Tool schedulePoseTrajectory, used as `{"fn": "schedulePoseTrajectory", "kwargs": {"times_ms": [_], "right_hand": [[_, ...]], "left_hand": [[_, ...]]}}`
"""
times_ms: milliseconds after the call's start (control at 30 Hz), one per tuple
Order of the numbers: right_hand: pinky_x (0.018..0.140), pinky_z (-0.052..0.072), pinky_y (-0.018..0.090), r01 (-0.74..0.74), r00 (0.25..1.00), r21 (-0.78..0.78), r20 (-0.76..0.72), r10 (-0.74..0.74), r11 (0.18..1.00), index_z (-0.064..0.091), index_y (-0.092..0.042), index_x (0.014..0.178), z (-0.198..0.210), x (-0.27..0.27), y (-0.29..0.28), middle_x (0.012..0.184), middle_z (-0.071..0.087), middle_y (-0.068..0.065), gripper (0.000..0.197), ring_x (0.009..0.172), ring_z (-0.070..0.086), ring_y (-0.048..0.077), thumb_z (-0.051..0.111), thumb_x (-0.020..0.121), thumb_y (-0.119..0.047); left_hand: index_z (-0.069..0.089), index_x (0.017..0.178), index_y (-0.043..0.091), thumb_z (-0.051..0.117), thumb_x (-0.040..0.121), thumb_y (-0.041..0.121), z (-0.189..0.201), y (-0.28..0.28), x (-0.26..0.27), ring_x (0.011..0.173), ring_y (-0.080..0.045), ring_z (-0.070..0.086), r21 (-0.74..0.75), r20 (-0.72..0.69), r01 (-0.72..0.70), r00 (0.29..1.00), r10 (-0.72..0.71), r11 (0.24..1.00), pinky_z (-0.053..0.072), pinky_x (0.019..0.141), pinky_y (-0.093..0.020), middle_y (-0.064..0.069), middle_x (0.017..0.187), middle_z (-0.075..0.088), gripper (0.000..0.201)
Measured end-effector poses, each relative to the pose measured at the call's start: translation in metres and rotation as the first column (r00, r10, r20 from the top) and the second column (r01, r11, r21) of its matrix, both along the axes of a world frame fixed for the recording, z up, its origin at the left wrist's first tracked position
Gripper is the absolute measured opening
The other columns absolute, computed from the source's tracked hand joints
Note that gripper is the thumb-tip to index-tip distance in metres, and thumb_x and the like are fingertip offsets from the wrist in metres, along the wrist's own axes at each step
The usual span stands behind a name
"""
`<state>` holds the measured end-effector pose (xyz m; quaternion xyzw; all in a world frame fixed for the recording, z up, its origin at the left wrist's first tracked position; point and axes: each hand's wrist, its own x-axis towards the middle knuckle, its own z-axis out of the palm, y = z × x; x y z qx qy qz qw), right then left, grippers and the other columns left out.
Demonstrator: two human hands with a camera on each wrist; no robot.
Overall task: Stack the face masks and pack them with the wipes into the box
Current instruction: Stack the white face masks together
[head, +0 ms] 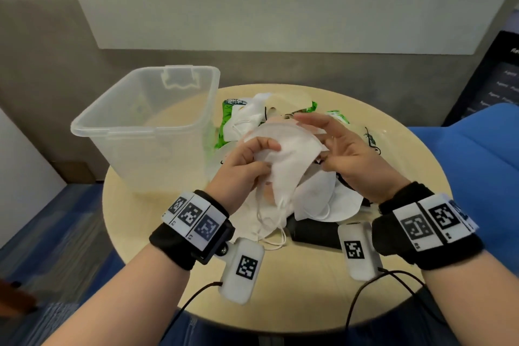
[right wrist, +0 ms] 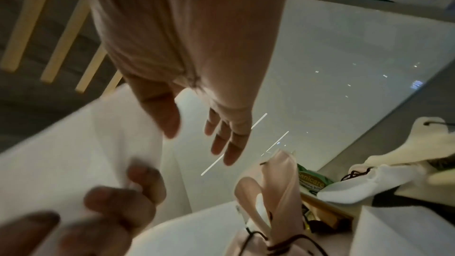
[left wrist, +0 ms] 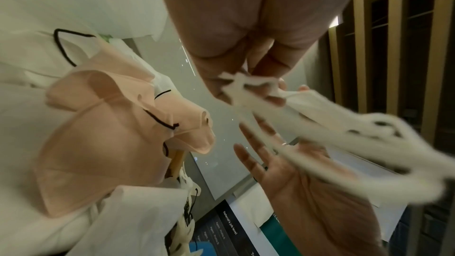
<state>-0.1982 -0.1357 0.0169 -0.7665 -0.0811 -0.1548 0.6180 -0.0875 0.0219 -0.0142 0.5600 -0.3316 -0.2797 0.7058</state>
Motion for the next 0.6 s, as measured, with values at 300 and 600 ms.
{"fn": "schedulePoseTrajectory", "kwargs": {"times_ms": [300,600], "right_hand": [[0.068,0.039,0.024,0.219,0.954,-0.558,-0.050,-0.296,0.800,0.061,-0.013,0.074,-0.012,0.019,0.012,0.073,0.063,-0.012,0.011,0.078,0.056,0.001,0.066,0.084,-0.012],[0.062,0.038,0.019,0.282,0.928,-0.494,-0.075,-0.364,0.822,0.061,-0.012,0.092,-0.029,0.058,0.033,0.066,0.053,-0.003,0.015,0.063,0.047,0.008,0.070,0.081,-0.017]], "left_hand": [[0.023,0.135,0.038,0.057,0.065,0.059,-0.017,0.016,0.009,0.131,-0.007,0.036,0.177,0.280,-0.087,0.959,0.035,0.980,0.035,0.100,-0.025,0.014,0.135,0.039,0.080],[0.046,0.083,0.050,0.060,0.074,0.009,-0.053,0.048,0.019,0.055,-0.028,0.042,0.020,0.400,-0.307,0.875,0.273,0.952,0.037,0.052,-0.037,-0.002,0.067,0.053,0.044]]}}
